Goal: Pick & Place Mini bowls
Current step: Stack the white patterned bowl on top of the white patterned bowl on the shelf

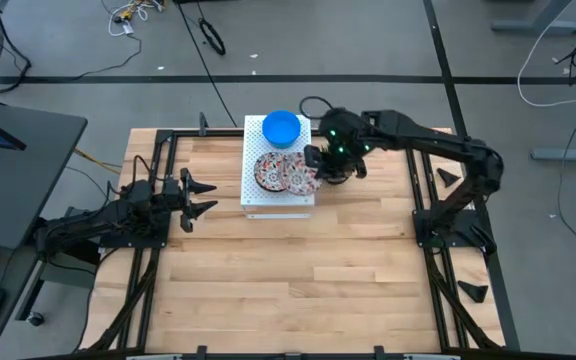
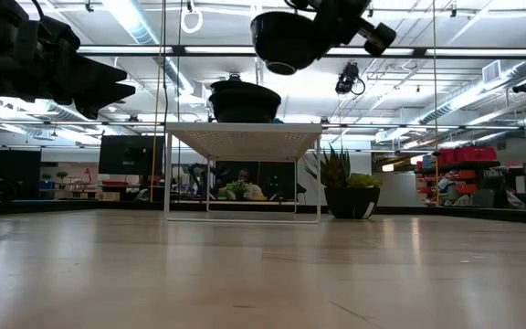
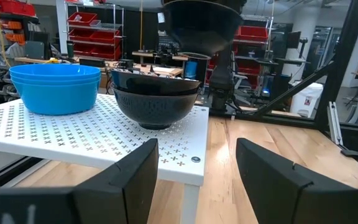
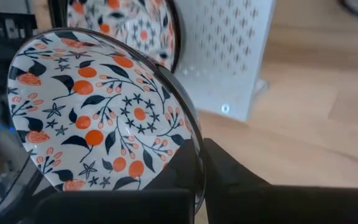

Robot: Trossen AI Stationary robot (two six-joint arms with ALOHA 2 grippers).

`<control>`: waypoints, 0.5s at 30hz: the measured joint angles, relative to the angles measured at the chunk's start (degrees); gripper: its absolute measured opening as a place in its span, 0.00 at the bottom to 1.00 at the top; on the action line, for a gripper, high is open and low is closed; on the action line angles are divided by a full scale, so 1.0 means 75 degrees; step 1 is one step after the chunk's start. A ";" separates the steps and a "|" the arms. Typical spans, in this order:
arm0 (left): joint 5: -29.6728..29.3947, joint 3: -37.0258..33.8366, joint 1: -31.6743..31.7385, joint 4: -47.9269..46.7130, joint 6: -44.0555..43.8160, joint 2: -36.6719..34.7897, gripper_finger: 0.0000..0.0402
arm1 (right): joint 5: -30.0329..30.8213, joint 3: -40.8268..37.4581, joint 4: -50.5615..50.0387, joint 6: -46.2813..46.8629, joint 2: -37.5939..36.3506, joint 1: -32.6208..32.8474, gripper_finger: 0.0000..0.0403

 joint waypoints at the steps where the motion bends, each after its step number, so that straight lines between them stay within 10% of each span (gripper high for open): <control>1: 0.0001 0.0000 0.0002 0.0000 -0.0001 0.0002 0.55 | 0.0002 0.0274 -0.0189 -0.0096 0.0176 -0.0056 0.01; 15: -0.0002 0.0000 -0.0001 0.0000 -0.0001 0.0003 0.55 | -0.0136 0.3579 -0.1639 -0.1116 0.2428 -0.0527 0.01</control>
